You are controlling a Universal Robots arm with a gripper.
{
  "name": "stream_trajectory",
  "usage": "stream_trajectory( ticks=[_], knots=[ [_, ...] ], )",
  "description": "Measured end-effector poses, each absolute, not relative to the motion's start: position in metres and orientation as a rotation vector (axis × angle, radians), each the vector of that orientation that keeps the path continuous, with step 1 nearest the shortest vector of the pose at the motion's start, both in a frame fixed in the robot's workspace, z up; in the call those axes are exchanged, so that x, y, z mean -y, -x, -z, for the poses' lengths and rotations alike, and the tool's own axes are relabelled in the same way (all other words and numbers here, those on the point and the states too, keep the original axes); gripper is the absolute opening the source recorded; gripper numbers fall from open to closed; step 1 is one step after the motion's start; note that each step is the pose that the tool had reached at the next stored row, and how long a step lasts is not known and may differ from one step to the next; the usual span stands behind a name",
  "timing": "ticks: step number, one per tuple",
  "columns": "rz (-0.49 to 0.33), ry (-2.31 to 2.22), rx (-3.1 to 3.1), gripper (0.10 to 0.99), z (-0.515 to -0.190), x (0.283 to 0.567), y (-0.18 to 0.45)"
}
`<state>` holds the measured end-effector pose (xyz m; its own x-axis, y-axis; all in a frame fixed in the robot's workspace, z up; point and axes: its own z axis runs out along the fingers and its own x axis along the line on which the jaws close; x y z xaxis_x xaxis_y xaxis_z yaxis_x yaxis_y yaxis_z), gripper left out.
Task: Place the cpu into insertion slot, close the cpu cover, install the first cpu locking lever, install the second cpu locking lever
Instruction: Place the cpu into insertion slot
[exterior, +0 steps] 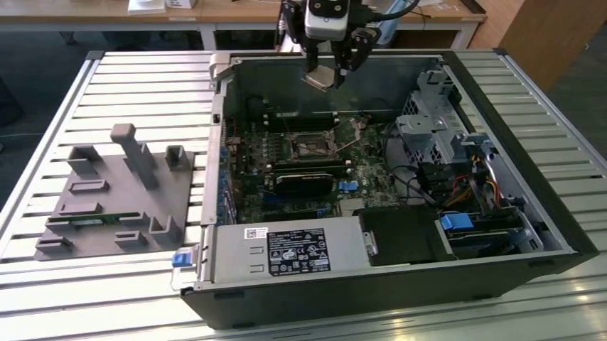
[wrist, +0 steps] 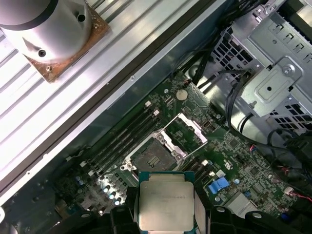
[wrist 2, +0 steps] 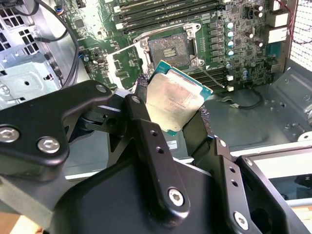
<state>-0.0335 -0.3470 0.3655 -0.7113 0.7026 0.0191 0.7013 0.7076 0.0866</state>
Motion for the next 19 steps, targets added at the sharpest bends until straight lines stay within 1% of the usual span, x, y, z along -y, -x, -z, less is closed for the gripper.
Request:
stream_trajectory(
  ticks=[19],
  knots=[
    [-0.135,-1.325,-2.824,0.541,-0.3655,0.3470,0.0335]
  ],
)
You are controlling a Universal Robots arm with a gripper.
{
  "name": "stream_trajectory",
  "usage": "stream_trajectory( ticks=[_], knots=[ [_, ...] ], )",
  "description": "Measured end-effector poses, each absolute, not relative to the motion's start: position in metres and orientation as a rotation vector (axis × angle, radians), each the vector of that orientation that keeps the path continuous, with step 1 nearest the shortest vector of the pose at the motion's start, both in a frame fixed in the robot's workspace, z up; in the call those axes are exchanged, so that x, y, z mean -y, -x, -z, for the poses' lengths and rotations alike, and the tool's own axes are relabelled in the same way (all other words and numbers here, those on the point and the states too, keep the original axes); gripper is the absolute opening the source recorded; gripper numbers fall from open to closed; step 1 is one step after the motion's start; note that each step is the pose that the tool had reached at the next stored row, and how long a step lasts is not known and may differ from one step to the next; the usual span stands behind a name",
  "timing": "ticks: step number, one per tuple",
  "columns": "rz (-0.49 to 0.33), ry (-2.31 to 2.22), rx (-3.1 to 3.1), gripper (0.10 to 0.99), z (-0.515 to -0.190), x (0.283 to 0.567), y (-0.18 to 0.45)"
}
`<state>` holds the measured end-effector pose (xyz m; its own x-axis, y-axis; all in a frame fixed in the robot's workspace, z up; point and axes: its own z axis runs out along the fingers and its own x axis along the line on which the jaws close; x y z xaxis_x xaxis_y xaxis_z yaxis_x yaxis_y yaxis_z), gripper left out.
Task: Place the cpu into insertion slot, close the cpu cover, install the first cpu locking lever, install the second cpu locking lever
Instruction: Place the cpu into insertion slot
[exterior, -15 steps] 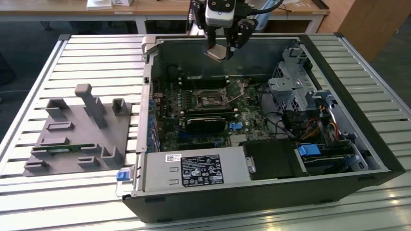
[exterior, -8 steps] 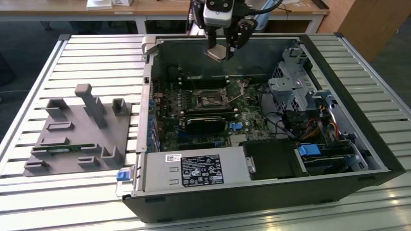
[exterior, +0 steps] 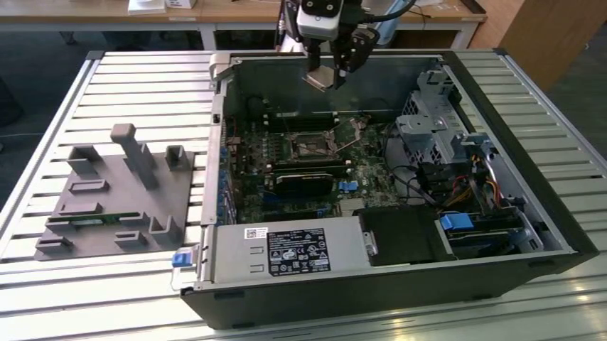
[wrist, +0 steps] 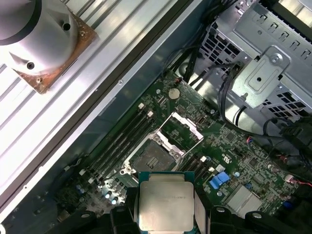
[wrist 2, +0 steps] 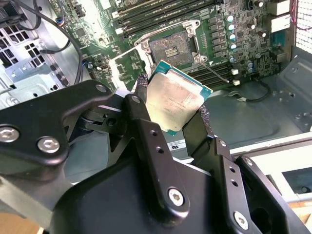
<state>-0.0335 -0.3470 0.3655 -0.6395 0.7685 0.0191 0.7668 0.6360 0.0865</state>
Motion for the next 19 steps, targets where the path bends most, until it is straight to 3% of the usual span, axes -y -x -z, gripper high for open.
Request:
stream_trajectory(
  ticks=[19],
  knots=[
    [-0.133,-1.457,-2.754,0.541,-0.3655,0.3470,0.0335]
  ],
)
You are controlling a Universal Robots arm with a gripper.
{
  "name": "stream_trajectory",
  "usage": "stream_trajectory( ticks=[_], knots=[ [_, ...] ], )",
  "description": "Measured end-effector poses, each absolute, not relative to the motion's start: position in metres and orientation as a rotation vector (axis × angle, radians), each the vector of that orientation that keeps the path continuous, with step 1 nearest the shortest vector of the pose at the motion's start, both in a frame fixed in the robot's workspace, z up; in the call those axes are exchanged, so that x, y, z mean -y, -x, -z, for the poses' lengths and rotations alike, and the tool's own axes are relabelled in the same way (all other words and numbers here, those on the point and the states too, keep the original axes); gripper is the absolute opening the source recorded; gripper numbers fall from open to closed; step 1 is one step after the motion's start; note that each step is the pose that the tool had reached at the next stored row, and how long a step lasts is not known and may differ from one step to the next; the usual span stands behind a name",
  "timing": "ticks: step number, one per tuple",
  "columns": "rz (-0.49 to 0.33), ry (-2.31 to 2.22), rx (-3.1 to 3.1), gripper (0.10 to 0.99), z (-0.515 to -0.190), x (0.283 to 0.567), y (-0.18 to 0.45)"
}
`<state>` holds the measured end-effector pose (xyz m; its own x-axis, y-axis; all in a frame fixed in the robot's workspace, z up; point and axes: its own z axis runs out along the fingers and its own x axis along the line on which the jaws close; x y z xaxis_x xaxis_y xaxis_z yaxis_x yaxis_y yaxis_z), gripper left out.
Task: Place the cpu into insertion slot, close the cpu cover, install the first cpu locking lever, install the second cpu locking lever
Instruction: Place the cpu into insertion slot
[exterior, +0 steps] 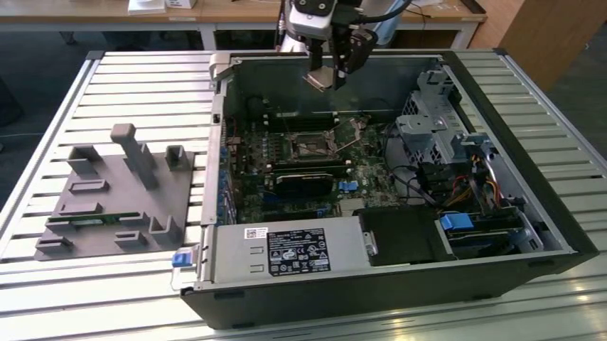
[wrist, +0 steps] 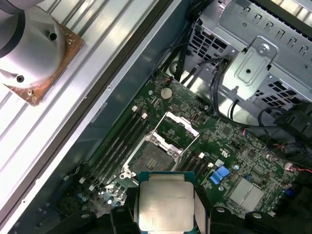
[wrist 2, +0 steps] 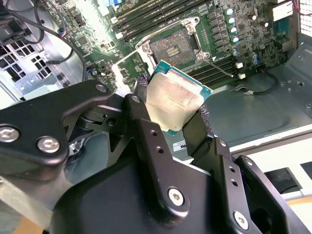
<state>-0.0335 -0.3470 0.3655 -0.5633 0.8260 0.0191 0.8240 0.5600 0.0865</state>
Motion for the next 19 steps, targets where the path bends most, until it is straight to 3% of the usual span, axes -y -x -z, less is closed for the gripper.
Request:
stream_trajectory(
  ticks=[19],
  knots=[
    [-0.131,-1.582,-2.679,0.541,-0.3654,0.3470,0.0335]
  ],
)
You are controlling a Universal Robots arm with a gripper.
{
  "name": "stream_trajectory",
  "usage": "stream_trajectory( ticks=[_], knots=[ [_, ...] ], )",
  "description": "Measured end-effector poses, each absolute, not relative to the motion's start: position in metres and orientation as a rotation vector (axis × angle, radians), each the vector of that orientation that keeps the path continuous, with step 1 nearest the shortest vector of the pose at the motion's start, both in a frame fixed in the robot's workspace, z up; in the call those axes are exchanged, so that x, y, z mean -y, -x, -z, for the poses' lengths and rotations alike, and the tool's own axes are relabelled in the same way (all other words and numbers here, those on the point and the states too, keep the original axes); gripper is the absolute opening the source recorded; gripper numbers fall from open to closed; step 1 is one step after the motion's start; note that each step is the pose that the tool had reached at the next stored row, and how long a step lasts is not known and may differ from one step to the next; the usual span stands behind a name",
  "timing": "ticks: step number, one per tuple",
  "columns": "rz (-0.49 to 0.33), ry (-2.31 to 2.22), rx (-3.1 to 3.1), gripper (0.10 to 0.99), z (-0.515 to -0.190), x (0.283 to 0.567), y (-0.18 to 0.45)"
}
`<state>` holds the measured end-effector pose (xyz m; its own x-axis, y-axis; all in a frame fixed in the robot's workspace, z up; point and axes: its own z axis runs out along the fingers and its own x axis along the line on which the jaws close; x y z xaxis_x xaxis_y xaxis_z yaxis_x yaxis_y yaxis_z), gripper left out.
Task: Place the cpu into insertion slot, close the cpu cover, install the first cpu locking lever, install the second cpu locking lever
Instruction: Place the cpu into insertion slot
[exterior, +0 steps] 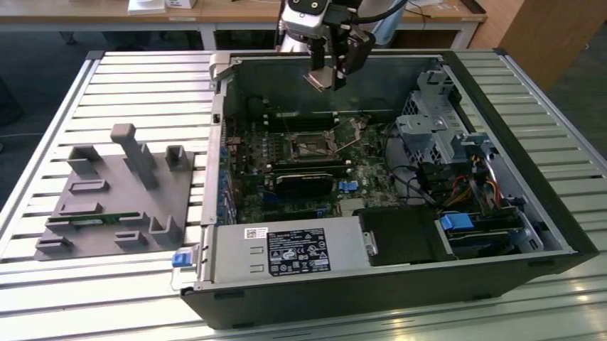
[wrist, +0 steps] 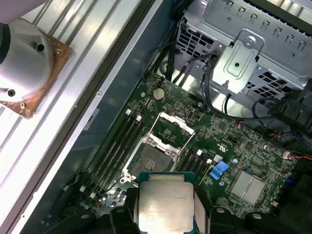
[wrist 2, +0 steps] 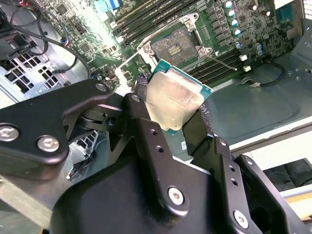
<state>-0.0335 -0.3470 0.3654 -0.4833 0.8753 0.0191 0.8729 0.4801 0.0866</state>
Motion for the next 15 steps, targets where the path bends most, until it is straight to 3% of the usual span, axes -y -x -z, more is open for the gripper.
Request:
stream_trajectory(
  ticks=[15],
  knots=[
    [-0.130,-1.678,-2.617,0.541,-0.3654,0.3470,0.0335]
  ],
)
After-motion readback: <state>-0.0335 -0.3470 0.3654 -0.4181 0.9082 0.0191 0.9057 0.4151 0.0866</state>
